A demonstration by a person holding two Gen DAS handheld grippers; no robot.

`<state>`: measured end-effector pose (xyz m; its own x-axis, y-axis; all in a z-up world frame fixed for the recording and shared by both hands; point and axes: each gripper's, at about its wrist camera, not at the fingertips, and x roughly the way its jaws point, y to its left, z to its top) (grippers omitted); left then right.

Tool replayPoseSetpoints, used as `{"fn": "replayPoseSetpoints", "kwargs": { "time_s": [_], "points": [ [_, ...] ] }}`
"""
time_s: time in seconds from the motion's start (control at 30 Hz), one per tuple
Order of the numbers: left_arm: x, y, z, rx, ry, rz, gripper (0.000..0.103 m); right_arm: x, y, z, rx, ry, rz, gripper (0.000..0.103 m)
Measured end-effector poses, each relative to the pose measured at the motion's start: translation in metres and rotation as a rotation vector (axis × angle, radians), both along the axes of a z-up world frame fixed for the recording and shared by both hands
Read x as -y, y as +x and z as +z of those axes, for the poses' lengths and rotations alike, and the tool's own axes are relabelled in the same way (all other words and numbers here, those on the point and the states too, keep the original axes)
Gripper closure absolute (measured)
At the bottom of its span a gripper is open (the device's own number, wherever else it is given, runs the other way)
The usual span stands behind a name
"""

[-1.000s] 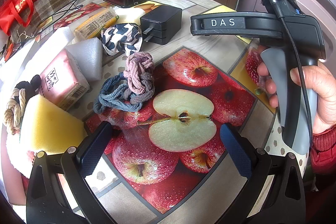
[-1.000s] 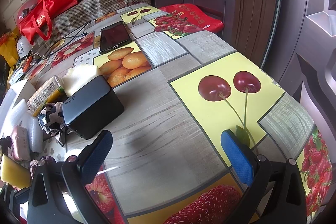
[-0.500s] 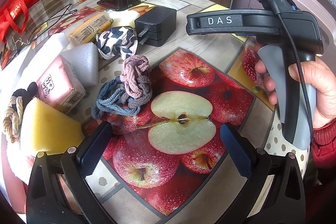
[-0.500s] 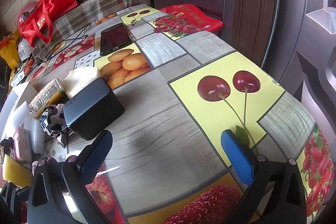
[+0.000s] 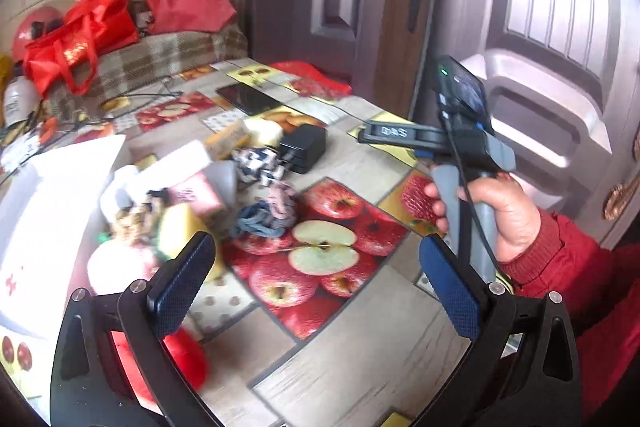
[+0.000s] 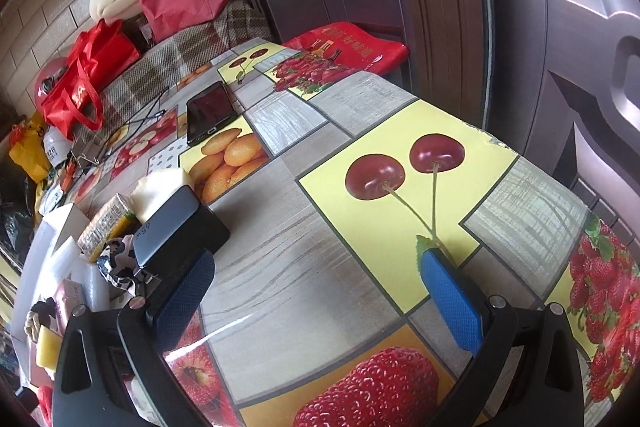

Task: Organize soft objects
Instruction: 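Grasp the red plush apple with the left tool while the right tool grasps the blue-pink scrunchies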

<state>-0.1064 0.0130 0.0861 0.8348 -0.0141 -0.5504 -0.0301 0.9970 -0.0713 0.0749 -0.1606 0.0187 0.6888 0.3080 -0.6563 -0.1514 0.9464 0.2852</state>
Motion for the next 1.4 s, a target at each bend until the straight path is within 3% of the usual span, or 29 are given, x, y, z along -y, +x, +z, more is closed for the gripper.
{"fn": "replayPoseSetpoints", "kwargs": {
  "time_s": [0.17,0.3,0.47,0.63,0.77,1.1,1.17,1.33,1.4],
  "points": [
    [-0.067,-0.043,0.010,0.072,-0.024,0.290,0.000,-0.007,-0.021,0.022,0.172,0.092,0.157,0.000],
    [-0.096,-0.060,-0.005,-0.017,-0.030,0.419,0.000,-0.037,-0.040,0.036,0.260,0.072,0.382,0.000],
    [-0.084,-0.052,-0.032,-0.139,-0.070,0.339,0.000,-0.086,-0.058,0.030,0.246,-0.064,0.636,0.000],
    [-0.068,-0.025,-0.055,-0.267,0.003,0.315,0.000,-0.126,-0.067,0.012,0.169,-0.194,0.797,0.001],
    [-0.071,-0.007,-0.063,-0.323,0.024,0.323,0.000,-0.140,-0.066,0.002,0.151,-0.263,0.826,0.001],
    [-0.072,0.006,-0.078,-0.403,0.054,0.321,0.001,-0.156,-0.068,-0.015,0.080,-0.318,0.878,0.017],
    [-0.072,0.007,-0.081,-0.411,0.048,0.310,0.007,-0.157,-0.068,-0.016,0.077,-0.323,0.882,0.019],
    [-0.073,0.007,-0.083,-0.404,0.023,0.282,0.020,-0.161,-0.069,-0.018,0.061,-0.336,0.897,0.037],
    [-0.073,0.006,-0.082,-0.395,0.026,0.279,0.034,-0.162,-0.068,-0.018,0.065,-0.336,0.901,0.043]
  ]
}}
